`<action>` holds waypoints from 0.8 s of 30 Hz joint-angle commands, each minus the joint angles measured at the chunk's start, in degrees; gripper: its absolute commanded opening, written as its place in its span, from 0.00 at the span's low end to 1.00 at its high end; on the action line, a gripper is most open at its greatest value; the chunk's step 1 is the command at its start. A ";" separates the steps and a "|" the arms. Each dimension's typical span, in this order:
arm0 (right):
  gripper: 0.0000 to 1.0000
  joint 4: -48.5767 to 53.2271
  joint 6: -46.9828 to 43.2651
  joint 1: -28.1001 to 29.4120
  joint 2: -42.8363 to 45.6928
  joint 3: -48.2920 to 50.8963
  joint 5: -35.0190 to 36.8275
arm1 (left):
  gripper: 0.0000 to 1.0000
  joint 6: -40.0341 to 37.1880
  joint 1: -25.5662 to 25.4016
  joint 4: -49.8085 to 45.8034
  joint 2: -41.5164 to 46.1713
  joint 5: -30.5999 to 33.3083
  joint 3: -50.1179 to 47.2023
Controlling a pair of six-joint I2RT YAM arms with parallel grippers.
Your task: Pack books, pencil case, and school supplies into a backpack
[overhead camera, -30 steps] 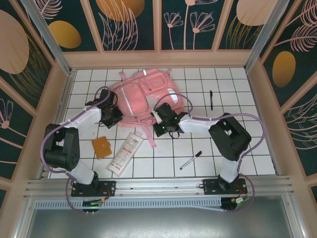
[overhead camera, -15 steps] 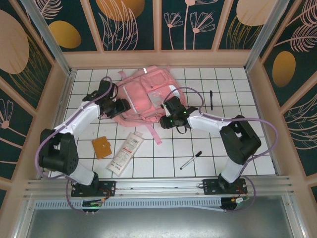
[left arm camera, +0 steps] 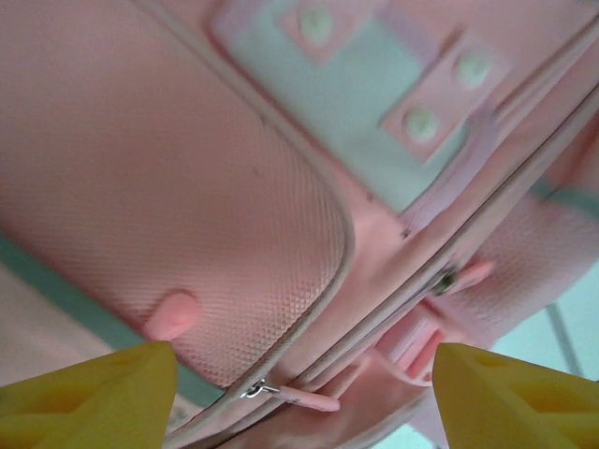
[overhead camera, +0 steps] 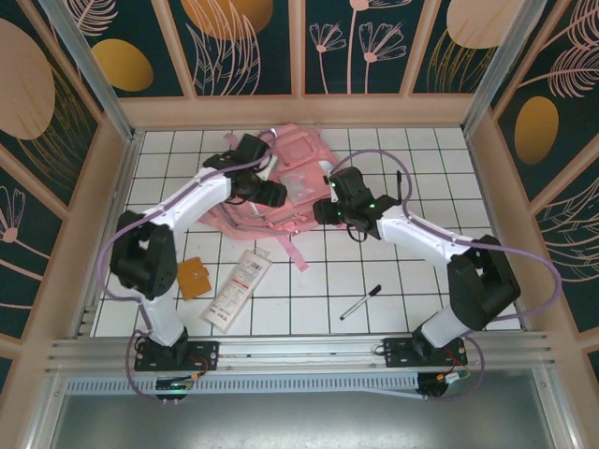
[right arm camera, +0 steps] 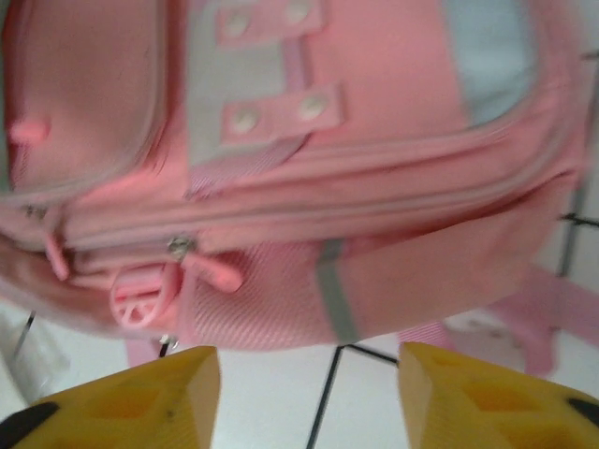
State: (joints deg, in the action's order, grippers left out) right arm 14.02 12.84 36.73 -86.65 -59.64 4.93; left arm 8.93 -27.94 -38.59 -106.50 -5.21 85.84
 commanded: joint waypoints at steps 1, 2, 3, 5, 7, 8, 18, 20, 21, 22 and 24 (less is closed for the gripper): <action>0.60 -3.37 3.39 -0.08 5.14 2.12 12.91 | 0.73 -5.43 -0.32 -3.89 -2.89 6.54 2.50; 0.65 -3.20 4.98 -0.17 5.83 2.13 14.98 | 0.75 -5.49 -0.52 -4.04 -3.98 8.78 2.57; 0.76 -1.88 8.07 -0.34 6.13 1.52 16.95 | 0.76 -5.80 -0.49 -3.61 -5.00 10.57 2.01; 0.94 0.23 9.22 -1.37 5.37 0.04 13.88 | 0.79 -6.62 -0.56 -1.97 -6.68 11.62 0.71; 0.91 1.30 7.23 -2.83 3.56 -1.83 5.33 | 0.79 -6.36 -0.62 -0.02 -8.30 14.70 0.38; 0.88 1.58 6.57 -2.90 2.92 -2.37 2.73 | 0.79 -5.79 -0.62 0.25 -9.10 16.39 0.90; 0.71 -2.29 -8.01 -2.20 -2.74 -1.85 -20.14 | 0.00 -3.55 -0.62 -2.81 -11.29 8.82 10.83; 0.72 -0.74 -13.69 -2.43 -4.86 -2.89 -22.80 | 0.00 -2.84 -0.62 -4.56 -9.95 8.17 13.46; 0.73 0.18 -16.90 -2.53 -5.91 -3.83 -24.21 | 0.00 -2.66 -0.62 -5.21 -9.08 7.74 14.69; 0.73 1.40 -19.33 -2.74 -7.37 -5.40 -24.78 | 0.00 -2.52 -0.61 -6.05 -8.54 7.06 15.97; 0.73 4.85 -21.63 -3.82 -10.41 -9.77 -25.95 | 0.00 -2.15 -0.62 -8.10 -8.18 5.89 19.06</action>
State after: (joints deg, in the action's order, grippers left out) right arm 15.25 -0.16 34.00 -94.45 -63.81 -15.68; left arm 4.75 -28.88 -43.46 -117.71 3.18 99.94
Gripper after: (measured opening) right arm 0.731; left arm 0.017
